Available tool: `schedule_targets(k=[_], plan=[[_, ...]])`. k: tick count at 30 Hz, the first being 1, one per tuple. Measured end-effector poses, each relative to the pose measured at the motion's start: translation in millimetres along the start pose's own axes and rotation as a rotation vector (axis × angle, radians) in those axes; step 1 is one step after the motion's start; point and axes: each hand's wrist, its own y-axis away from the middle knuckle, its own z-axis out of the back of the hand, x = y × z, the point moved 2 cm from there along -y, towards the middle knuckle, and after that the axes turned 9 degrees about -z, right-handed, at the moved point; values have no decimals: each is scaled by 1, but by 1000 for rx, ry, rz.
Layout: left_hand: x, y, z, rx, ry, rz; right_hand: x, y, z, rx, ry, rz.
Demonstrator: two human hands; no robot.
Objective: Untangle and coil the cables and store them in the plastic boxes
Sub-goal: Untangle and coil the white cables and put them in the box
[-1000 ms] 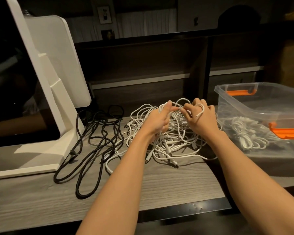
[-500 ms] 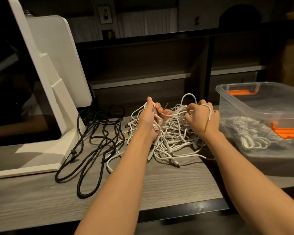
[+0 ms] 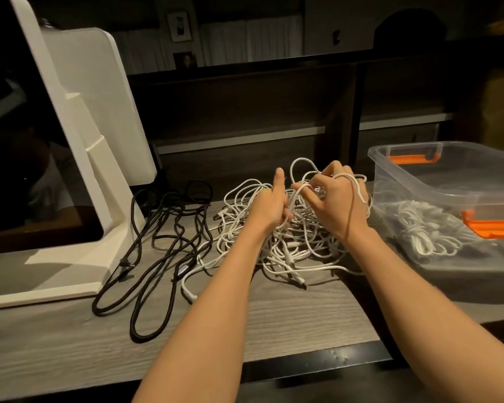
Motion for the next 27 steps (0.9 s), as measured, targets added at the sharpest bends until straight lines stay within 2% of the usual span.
schedule_targets(k=[5,8,10,14,17,19,22,27], plan=[[-3,1,-2,250,24,11,-6,0,-2,17,42,47],[-4,4,-2,392,-85,-49,-11,-1,-6,48,39,37],[-5,5,-3,342,-94,-52,-14,-2,-7,66,30,23],[-2,1,-3,45,-68,-76,-15,-2,-7,59,39,-5],[0,-1,1,-130,50,-56,-18,-3,-11,107,40,-71],[2,-2,6,-223,151,-15,-22,-3,-13,135,-42,-152],[4,-1,10,-179,182,0,-22,-3,-12,146,-106,-213],[4,2,5,11,75,-37,-20,-3,-8,159,-148,-141]])
